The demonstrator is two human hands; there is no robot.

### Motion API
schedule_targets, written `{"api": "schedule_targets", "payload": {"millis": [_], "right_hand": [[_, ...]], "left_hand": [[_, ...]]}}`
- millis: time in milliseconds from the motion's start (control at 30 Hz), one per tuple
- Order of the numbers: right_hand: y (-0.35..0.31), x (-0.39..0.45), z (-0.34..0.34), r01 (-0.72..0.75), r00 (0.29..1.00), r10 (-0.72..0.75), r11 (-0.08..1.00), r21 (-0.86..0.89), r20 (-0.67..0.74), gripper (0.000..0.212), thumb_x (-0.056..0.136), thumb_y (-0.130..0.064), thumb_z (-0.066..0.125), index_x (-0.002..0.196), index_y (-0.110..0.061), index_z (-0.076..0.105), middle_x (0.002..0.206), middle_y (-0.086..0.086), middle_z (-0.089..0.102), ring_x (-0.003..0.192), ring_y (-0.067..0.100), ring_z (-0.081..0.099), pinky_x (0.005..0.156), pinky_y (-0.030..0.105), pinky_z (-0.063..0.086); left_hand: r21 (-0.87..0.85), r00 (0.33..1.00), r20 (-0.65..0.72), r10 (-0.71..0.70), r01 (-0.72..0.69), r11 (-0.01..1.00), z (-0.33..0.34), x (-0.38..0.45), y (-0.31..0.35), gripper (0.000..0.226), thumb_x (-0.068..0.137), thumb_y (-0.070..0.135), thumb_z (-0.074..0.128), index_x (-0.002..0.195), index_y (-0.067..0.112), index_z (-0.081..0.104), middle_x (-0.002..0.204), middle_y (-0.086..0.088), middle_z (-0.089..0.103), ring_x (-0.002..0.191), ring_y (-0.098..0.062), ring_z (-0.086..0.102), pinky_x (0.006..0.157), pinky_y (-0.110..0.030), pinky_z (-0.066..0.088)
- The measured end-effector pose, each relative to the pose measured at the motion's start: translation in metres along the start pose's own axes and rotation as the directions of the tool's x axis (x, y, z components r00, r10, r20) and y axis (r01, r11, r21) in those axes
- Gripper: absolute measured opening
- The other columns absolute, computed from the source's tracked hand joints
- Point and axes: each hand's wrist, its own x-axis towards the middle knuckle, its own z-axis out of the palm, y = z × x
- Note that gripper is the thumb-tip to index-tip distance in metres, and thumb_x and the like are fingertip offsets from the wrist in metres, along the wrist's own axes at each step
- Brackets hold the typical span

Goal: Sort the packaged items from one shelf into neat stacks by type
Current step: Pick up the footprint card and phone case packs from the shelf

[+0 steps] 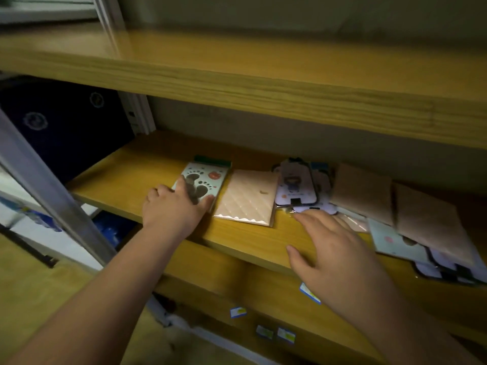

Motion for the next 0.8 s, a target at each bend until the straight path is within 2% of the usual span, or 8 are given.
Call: {"api": "schedule_targets", "payload": {"millis": [100, 267, 367, 467, 533, 600, 700, 800], "right_hand": [[-0.004, 0.004, 0.007, -0.018, 1.0, 0.018, 1.0, 0.012, 0.004, 0.059, 0.091, -0.049, 0.053, 0.145, -0.026, 0.046, 0.139, -0.009, 0.053, 0.125, 0.01, 0.047, 0.102, 0.028, 0.038], [-0.007, 0.001, 0.014, -0.046, 0.999, 0.046, 0.999, 0.025, 0.002, 0.061, 0.092, -0.052, 0.051, 0.148, -0.03, 0.04, 0.143, -0.014, 0.049, 0.129, 0.005, 0.042, 0.105, 0.026, 0.035], [-0.003, 0.0, 0.018, -0.072, 0.997, 0.072, 0.997, 0.028, 0.009, 0.062, 0.092, -0.053, 0.05, 0.149, -0.031, 0.036, 0.146, -0.016, 0.045, 0.131, 0.004, 0.037, 0.108, 0.026, 0.032], [0.0, 0.001, 0.019, -0.099, 0.995, 0.098, 0.994, 0.043, 0.018, 0.063, 0.093, -0.053, 0.05, 0.15, -0.032, 0.034, 0.147, -0.015, 0.044, 0.133, 0.005, 0.036, 0.111, 0.03, 0.034], [0.001, 0.004, 0.019, -0.108, 0.994, 0.108, 0.99, 0.092, 0.014, 0.063, 0.091, -0.054, 0.052, 0.149, -0.032, 0.037, 0.145, -0.015, 0.046, 0.131, 0.004, 0.038, 0.108, 0.029, 0.036], [0.001, 0.009, 0.019, -0.111, 0.994, 0.111, 0.983, 0.145, 0.008, 0.062, 0.09, -0.055, 0.053, 0.146, -0.032, 0.042, 0.143, -0.014, 0.048, 0.127, 0.005, 0.042, 0.102, 0.026, 0.037], [0.006, 0.021, 0.021, -0.125, 0.991, 0.129, 0.988, 0.092, -0.039, 0.059, 0.09, -0.052, 0.052, 0.142, -0.026, 0.048, 0.138, -0.008, 0.054, 0.123, 0.011, 0.047, 0.095, 0.027, 0.038], [0.013, 0.04, 0.022, -0.231, 0.968, 0.237, 0.97, 0.076, -0.077, 0.056, 0.091, -0.049, 0.054, 0.139, -0.021, 0.052, 0.135, 0.001, 0.057, 0.123, 0.021, 0.05, 0.095, 0.033, 0.04]], "left_hand": [[-0.038, 0.996, -0.068, 0.066, -0.068, 0.997, -0.003, 0.002, 0.0, 0.091, 0.084, 0.081, 0.035, 0.153, 0.023, 0.022, 0.138, -0.021, 0.051, 0.124, -0.039, 0.049, 0.098, -0.047, 0.045], [-0.288, 0.998, -0.059, 0.032, -0.048, 0.956, -0.016, 0.011, -0.008, 0.099, 0.063, 0.076, 0.071, 0.141, 0.027, 0.035, 0.13, -0.013, 0.045, 0.112, -0.034, 0.054, 0.075, -0.04, 0.047], [-0.395, 0.999, -0.036, 0.039, -0.05, 0.917, -0.019, 0.018, -0.019, 0.094, 0.068, 0.065, 0.076, 0.144, 0.028, 0.035, 0.135, -0.011, 0.049, 0.11, -0.032, 0.056, 0.07, -0.035, 0.045], [-0.508, 0.999, -0.011, 0.04, -0.04, 0.86, -0.018, 0.017, -0.031, 0.083, 0.073, 0.055, 0.079, 0.141, 0.025, 0.042, 0.117, 0.001, 0.059, 0.086, -0.015, 0.057, 0.056, -0.025, 0.04], [-0.626, 0.999, 0.016, 0.028, -0.012, 0.78, -0.016, 0.013, -0.036, 0.067, 0.077, 0.045, 0.08, 0.133, 0.026, 0.048, 0.094, 0.015, 0.055, 0.072, -0.007, 0.056, 0.044, -0.018, 0.039], [-0.748, 0.998, 0.066, 0.024, 0.033, 0.663, -0.014, 0.009, -0.04, 0.057, 0.082, 0.035, 0.078, 0.13, 0.025, 0.048, 0.089, 0.015, 0.053, 0.071, -0.014, 0.063, 0.034, -0.014, 0.044], [-0.897, 0.988, 0.155, 0.01, 0.136, 0.42, -0.02, 0.004, -0.044, 0.059, 0.085, 0.026, 0.075, 0.136, 0.026, 0.046, 0.1, 0.005, 0.056, 0.079, -0.025, 0.069, 0.043, -0.024, 0.055], [-0.938, 0.988, 0.156, 0.02, 0.142, 0.316, -0.027, -0.008, -0.04, 0.057, 0.086, 0.028, 0.074, 0.137, 0.029, 0.047, 0.113, -0.004, 0.06, 0.086, -0.029, 0.071, 0.05, -0.029, 0.059]]}}
